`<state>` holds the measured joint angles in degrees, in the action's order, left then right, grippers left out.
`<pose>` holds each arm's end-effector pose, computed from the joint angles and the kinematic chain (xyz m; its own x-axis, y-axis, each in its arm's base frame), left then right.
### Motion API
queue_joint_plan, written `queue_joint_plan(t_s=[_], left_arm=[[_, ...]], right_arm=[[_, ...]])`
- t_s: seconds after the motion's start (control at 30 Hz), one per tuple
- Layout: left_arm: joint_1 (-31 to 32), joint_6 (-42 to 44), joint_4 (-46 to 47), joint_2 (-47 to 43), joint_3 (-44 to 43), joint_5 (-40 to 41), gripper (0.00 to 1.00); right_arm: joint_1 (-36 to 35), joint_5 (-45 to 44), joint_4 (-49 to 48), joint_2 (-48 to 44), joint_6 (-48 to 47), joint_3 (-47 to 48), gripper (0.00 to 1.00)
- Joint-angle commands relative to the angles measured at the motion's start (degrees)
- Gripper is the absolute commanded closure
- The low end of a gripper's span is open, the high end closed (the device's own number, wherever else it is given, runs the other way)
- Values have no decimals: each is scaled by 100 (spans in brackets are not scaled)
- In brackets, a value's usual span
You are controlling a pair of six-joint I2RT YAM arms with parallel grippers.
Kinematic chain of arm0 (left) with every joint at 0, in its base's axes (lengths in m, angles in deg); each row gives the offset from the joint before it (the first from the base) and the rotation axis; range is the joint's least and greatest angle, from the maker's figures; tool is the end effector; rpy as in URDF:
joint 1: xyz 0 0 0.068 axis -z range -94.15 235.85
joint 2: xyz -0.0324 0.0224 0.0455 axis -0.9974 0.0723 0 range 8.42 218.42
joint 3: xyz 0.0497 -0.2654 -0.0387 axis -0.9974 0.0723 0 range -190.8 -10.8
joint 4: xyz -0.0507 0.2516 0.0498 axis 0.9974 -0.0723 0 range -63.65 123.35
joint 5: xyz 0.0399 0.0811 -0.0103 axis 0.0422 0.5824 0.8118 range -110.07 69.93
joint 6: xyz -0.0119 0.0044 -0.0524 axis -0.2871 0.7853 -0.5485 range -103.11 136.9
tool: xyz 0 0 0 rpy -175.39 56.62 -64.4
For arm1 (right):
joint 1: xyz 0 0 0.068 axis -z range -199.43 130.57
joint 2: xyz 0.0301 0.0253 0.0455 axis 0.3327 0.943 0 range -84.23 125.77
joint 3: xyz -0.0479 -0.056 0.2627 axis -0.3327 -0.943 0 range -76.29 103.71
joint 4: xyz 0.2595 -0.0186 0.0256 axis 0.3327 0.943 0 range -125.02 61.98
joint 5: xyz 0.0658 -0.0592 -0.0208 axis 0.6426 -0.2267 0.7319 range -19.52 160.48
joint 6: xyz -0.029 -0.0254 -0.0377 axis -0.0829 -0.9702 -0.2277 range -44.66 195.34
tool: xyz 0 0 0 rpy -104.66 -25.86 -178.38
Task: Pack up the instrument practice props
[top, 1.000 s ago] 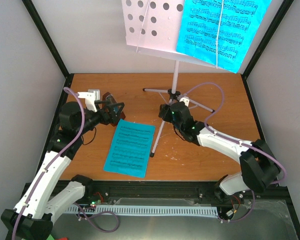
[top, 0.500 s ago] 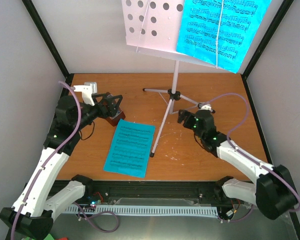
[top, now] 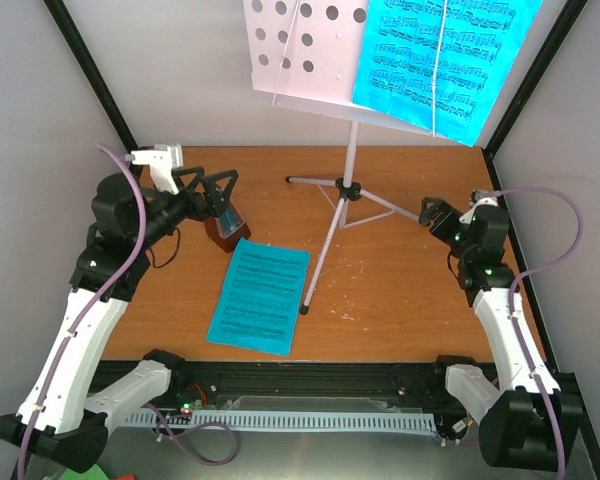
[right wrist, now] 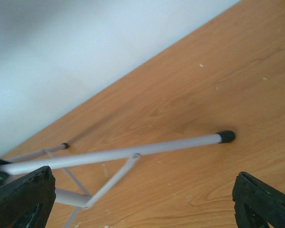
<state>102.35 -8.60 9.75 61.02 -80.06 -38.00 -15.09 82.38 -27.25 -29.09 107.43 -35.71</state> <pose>0.1735 -0.0629 0.4380 -0.3469 -0.3244 -0.8800 0.4585 0.7599 -0.4609 0.2219 -0.0095 0.2853 -0.3827 0.5503 -0.7421 0.1027 0.8236 0.5578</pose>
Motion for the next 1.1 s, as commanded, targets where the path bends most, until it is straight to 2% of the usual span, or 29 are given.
queue_joint_plan(t_s=[0.0, 0.23, 0.37, 0.47, 0.57, 0.7, 0.8, 0.93, 1.07], left_arm=[[-23, 238, -324, 137, -641, -60, 1], [-23, 639, -632, 722, -1325, 243, 0], [-23, 729, -257, 1105, -1549, -399, 3], [37, 754, -6, 1318, -1660, -706, 7], [192, 885, 3, 1481, -1905, -656, 9], [649, 927, 301, 1460, -2008, -563, 11], [899, 927, 387, 1542, -2123, -578, 13], [1019, 909, 488, 1595, -2221, -663, 14], [1040, 917, 664, 1587, -2230, -803, 14]], right_arm=[[312, 898, 506, -100, -119, 878, 0], [819, 1132, 901, -353, 84, 1901, 0], [823, 1377, 766, -481, 286, 2400, 0], [823, 2073, 671, -395, 373, 2839, 3], [821, 2831, 766, -184, 482, 3314, 7], [795, 3349, 698, 65, 617, 3843, 15], [779, 3231, 869, 124, 530, 4192, 20], [779, 2634, 1457, 111, 107, 4448, 20], [779, 2489, 1413, 63, 251, 4239, 20]])
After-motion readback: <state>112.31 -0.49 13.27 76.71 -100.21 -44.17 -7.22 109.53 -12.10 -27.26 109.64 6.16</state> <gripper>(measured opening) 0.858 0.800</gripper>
